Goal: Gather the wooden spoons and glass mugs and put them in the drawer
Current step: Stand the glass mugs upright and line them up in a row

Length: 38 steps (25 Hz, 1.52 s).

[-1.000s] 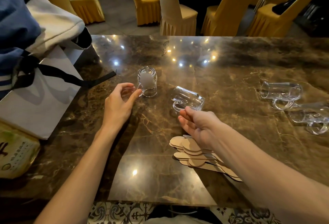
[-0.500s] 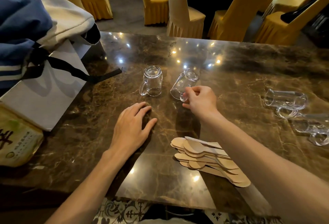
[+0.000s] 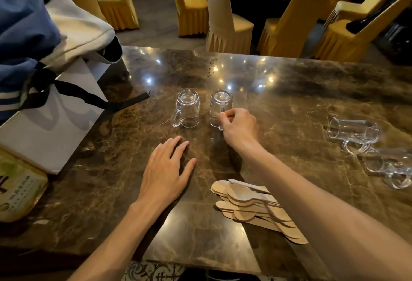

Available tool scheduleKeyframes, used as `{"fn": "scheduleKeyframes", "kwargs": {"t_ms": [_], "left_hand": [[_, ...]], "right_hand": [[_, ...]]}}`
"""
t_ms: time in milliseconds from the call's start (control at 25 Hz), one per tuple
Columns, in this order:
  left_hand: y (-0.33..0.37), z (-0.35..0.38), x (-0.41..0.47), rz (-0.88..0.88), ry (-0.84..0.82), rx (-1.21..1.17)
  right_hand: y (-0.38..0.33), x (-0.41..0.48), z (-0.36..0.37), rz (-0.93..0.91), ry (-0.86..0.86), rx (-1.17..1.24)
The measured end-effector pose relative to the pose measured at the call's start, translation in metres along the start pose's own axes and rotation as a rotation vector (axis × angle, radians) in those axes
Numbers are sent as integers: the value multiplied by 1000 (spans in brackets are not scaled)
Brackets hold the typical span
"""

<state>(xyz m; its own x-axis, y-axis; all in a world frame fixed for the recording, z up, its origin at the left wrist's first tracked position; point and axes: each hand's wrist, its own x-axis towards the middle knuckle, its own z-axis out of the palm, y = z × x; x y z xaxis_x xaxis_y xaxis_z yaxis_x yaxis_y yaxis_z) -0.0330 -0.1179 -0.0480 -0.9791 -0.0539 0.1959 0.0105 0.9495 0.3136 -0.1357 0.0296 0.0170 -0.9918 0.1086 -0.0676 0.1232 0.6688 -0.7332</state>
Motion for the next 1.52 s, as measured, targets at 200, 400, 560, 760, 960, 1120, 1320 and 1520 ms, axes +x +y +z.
{"fn": "scheduleKeyframes", "kwargs": {"t_ms": [200,400,560,760,960,1120,1320,1520], "left_hand": [[2,-4,-1,-25,-19,2],[3,-8,1,-35,-56,-23],[12,-13,5,-79,-105,-88],[58,-33,11,103,-137,-344],[137,-39,42,462,-236,-347],[208,-9,82,706,-324,-159],[287,45,110,829,-281,61],[320,80,121,827,-305,155]], "right_hand": [[-1,-3,2,-26,-26,30],[2,-6,-12,-62,-80,38],[26,-8,-57,-31,-57,101],[101,-29,-156,240,182,584],[183,-69,-202,465,404,695],[240,-79,-223,589,582,539],[266,-47,-234,526,551,225],[265,-24,-237,485,481,-6]]}}
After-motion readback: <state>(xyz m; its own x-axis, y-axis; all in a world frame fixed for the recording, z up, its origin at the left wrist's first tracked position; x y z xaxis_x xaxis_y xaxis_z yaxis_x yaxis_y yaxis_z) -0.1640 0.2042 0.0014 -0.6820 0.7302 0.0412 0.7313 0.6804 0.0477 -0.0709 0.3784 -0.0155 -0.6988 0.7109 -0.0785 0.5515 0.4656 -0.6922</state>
